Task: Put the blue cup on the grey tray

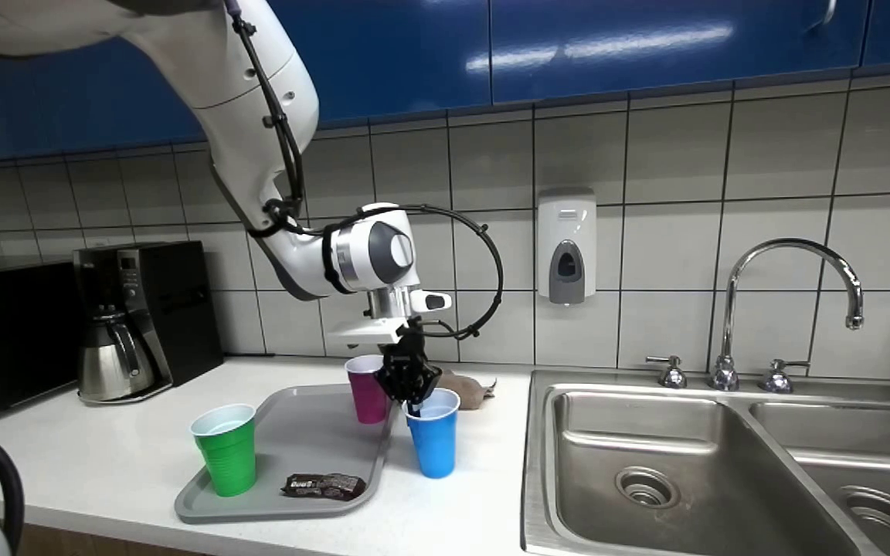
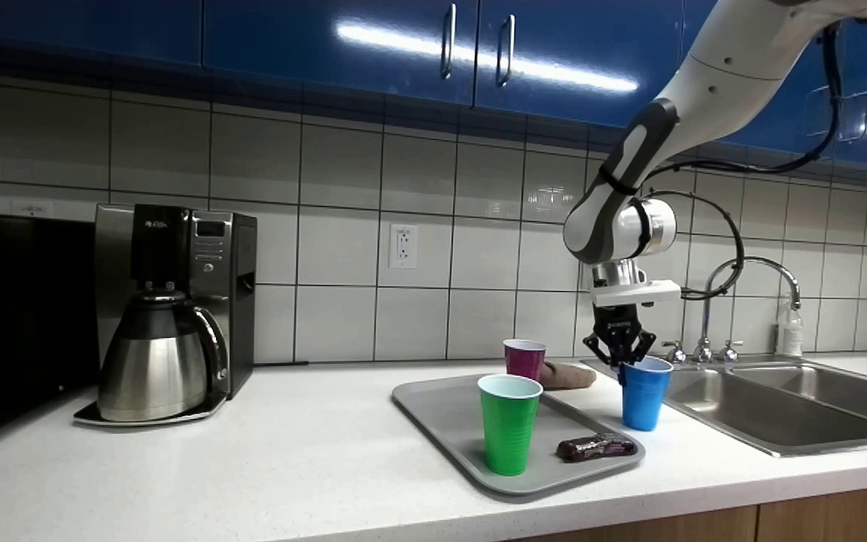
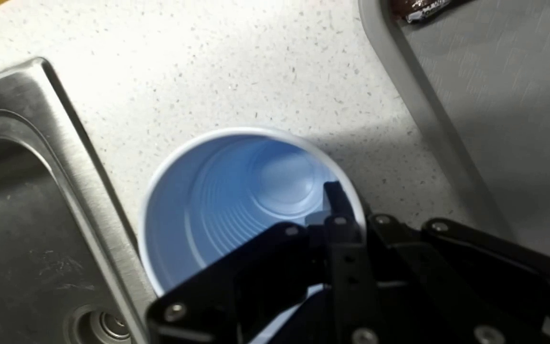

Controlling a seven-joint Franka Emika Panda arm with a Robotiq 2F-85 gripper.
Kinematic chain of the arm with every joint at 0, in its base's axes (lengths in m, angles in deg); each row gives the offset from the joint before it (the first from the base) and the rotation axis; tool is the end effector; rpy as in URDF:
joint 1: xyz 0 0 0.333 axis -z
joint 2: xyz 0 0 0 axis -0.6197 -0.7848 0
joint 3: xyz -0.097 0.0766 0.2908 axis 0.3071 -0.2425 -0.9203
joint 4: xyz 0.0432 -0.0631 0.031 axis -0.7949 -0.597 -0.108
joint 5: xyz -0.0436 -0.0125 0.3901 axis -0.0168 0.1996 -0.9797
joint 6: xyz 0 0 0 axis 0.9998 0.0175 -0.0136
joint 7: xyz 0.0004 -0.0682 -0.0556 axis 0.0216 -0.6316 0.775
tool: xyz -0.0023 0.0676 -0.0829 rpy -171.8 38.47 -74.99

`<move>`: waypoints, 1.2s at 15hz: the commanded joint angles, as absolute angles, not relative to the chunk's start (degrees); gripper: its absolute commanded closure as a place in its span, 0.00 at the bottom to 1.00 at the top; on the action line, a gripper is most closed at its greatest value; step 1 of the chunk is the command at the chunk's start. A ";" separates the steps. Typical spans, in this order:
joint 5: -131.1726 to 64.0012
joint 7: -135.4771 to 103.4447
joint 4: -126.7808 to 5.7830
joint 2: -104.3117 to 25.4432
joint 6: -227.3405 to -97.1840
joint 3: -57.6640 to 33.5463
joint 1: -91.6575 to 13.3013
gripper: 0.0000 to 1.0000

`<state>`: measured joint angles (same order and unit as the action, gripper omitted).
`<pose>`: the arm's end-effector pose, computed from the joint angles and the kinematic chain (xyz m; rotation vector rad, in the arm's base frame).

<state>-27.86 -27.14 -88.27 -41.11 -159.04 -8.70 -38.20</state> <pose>0.5630 -0.0759 0.2606 2.9498 -0.4354 -0.1641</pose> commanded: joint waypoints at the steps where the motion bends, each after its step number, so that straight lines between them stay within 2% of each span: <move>1: -26.11 -27.75 -87.31 -39.24 -154.13 -8.60 -38.67 1.00; 18: -24.05 -26.27 -87.80 -30.17 -145.82 -12.64 -40.14 1.00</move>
<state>-24.37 -27.03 -87.53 -32.26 -147.88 -11.39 -40.14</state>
